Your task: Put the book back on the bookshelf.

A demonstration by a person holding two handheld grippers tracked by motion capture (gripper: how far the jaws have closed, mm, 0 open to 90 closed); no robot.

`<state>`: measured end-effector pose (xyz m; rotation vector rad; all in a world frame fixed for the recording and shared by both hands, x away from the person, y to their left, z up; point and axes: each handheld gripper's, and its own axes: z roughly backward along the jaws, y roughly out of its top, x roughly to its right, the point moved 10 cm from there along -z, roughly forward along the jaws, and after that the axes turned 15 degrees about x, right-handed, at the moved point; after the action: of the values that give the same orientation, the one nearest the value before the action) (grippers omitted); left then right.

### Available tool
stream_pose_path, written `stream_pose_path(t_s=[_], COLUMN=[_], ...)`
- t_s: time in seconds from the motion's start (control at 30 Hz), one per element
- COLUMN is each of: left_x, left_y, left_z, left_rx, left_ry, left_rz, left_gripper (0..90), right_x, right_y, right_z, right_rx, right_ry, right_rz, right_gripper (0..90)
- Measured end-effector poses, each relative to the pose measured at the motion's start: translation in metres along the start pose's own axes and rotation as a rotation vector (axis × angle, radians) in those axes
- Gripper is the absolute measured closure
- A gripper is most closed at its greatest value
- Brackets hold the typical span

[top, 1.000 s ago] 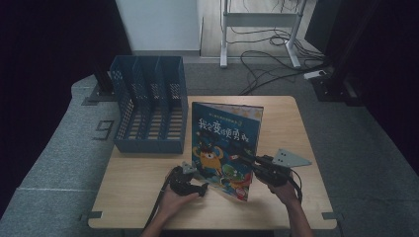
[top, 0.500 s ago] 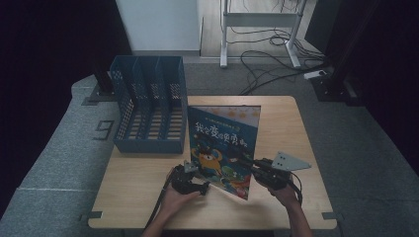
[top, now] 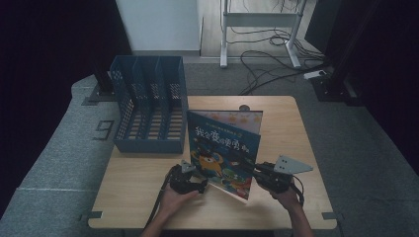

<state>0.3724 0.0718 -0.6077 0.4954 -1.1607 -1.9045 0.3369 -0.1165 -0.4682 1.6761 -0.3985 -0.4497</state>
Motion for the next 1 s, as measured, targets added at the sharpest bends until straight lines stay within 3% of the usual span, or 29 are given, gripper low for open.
stream_pose_path(t_s=[0.17, 0.4, 0.57, 1.0], left_x=[-0.001, -0.001, -0.001, 0.003], left_y=[0.016, 0.044, 0.058, 0.078], left_z=[0.009, 0.021, 0.027, 0.034], left_rx=[0.072, 0.148, 0.192, 0.249], left_ry=[-0.013, -0.04, -0.06, -0.092], left_rz=[0.011, -0.031, -0.035, -0.053], left_gripper=[15.4, 15.9, 18.0, 23.5], right_x=[-0.002, -0.002, -0.002, 0.006], right_y=[-0.001, -0.003, -0.004, -0.008], right_z=[0.001, 0.004, 0.005, 0.009], right_rx=[-0.003, -0.009, -0.013, -0.014], right_ry=[0.006, 0.008, 0.009, -0.015], right_rz=[0.006, 0.007, 0.007, -0.006], right_gripper=[84.2, 84.2, 84.1, 81.3])
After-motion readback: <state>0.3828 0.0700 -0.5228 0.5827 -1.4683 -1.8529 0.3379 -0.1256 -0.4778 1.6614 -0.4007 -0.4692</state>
